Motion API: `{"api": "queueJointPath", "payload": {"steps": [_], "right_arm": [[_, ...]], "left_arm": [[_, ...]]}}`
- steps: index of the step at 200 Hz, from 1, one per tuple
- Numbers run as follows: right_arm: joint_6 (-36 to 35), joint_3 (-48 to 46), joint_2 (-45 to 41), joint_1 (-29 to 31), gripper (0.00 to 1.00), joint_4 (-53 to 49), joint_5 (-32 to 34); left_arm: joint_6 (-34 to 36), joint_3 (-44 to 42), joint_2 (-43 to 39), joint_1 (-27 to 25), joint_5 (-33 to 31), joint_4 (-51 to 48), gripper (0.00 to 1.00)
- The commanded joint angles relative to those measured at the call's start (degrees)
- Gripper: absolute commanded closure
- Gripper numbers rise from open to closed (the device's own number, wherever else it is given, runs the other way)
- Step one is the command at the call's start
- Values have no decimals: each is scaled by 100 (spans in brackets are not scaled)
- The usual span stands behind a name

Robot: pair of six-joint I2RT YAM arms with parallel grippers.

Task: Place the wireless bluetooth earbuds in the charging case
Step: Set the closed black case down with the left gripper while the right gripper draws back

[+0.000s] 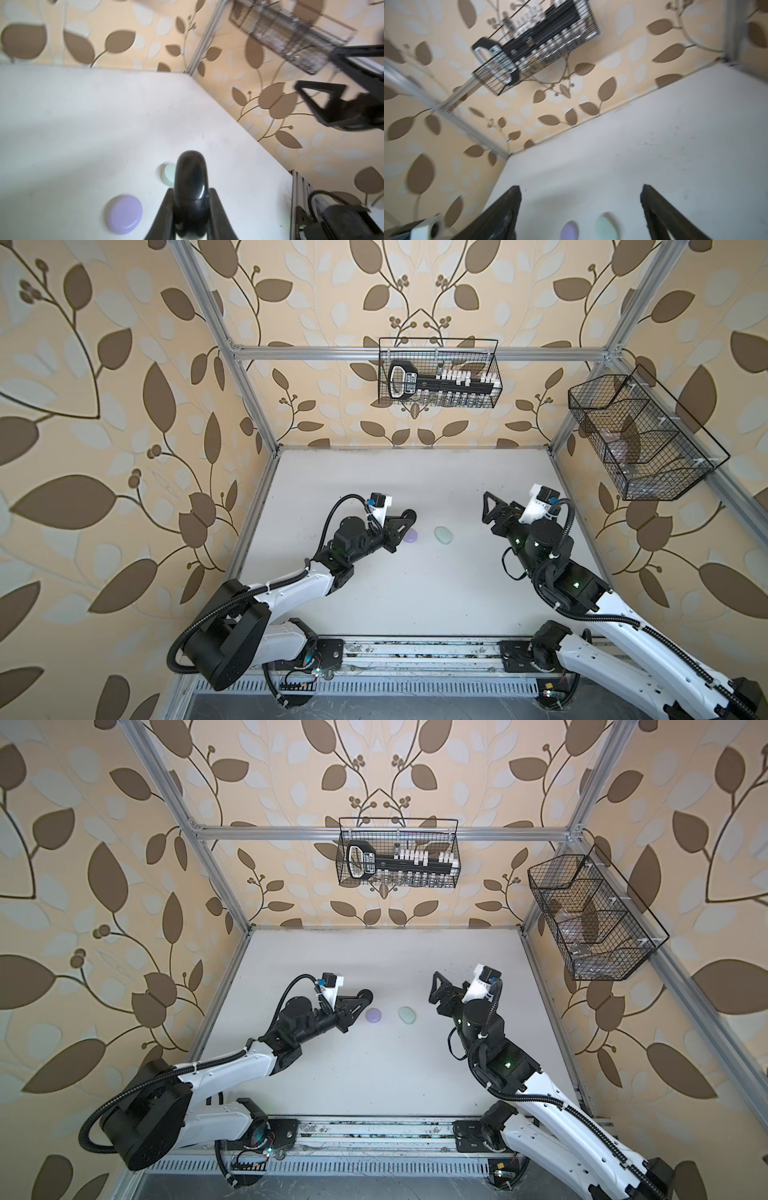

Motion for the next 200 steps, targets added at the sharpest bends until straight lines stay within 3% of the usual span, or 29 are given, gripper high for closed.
{"api": "queueJointPath", "payload": {"steps": [1, 16, 25, 42, 52, 81, 114, 140, 154, 164, 173, 187, 200], "right_arm": [[-1169, -438, 128, -426, 6, 354, 1152], [-2125, -728, 243, -834, 4, 610, 1649], [-2037, -1028, 238, -1094, 2, 636, 1920], [-2044, -1586, 98, -1738, 3, 1083, 806], [-2268, -1827, 181, -1904, 8, 1563, 449], [-2609, -2106, 854, -1875, 7, 2424, 1209], [-3087, -2575, 1856, -1951, 0, 4287, 1140], [-3474, -2363, 2814, -2011, 0, 4894, 762], [-3769, -2564, 3268, -2194, 0, 5868, -17], [-3527, -2296, 3164, -2387, 0, 5059, -447], [-3529, -2357, 3225, -2679, 0, 5223, -1055], [-3375, -2420, 3171, -2844, 0, 5212, -1343], [-3388, -2485, 3144, -2890, 0, 5286, -1509]], "left_arm": [[-881, 496, 515, -30, -188, -1166, 100], [-1656, 538, 1025, -47, -17, -1104, 100], [-2262, 464, 1267, -105, 122, -855, 100], [-3060, 263, 1568, -396, 189, -345, 100], [-3109, 305, 1600, -621, 17, -552, 100], [-3055, 434, 1663, -1098, -525, -1102, 100], [-3084, 673, 1996, -1131, -566, -1548, 100], [-2908, 943, 2309, -1070, -556, -1817, 85], [-2718, 1128, 2434, -1034, -524, -1983, 67], [-2615, 1266, 2501, -987, -530, -2176, 61], [-2606, 1297, 2508, -935, -550, -2237, 53], [-2611, 1241, 2442, -845, -546, -2235, 39], [-2494, 1225, 2251, -764, -678, -2430, 32]]}}
